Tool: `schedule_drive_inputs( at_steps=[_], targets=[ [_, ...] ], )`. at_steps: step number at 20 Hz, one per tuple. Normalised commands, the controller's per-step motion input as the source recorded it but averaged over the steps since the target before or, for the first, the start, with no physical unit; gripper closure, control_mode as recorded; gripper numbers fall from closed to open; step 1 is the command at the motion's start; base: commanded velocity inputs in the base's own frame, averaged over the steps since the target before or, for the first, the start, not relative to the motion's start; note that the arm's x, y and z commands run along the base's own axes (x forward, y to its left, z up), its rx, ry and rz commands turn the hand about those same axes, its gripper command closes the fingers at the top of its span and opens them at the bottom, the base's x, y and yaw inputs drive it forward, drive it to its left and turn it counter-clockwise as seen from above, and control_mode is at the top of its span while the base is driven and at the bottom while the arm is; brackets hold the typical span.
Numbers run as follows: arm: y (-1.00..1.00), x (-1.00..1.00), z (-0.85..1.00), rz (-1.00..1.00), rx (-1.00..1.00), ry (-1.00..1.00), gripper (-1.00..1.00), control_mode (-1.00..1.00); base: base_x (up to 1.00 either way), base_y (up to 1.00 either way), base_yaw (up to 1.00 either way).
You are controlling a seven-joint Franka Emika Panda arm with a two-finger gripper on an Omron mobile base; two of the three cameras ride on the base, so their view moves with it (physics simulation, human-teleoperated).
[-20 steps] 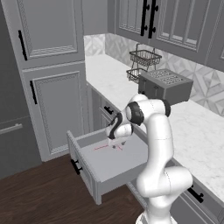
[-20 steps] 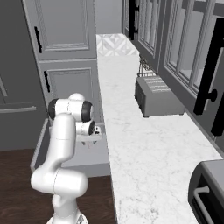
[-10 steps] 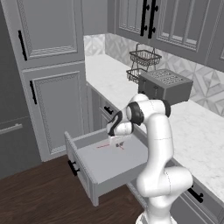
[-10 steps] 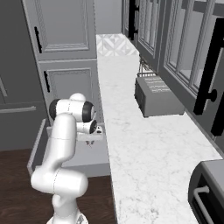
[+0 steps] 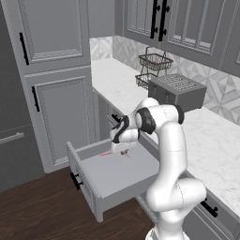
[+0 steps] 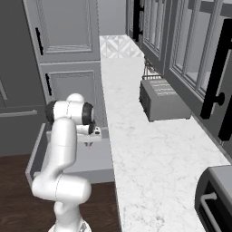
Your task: Take a straw from the drawer in front and place it inside the glass cup on the dining counter.
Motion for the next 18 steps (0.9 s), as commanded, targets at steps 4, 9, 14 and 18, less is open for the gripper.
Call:
schedule_drive_inputs(
  at_steps=[4,9,14,18],
  targets=[
    [0.14,-0.36,1.0,0.0,0.0,-0.13,1.0,-1.0,0.0,0.0,0.0],
    [0.0,-0.4,1.0,0.0,0.0,-0.16,1.0,-1.0,0.0,0.0,0.0],
    [0.04,-0.15,1.0,0.0,0.0,-0.07,1.0,-1.0,0.0,0.0,0.0],
    [0.09,0.0,1.0,0.0,-0.01,0.0,1.0,-1.0,0.0,0.0,0.0]
  ],
)
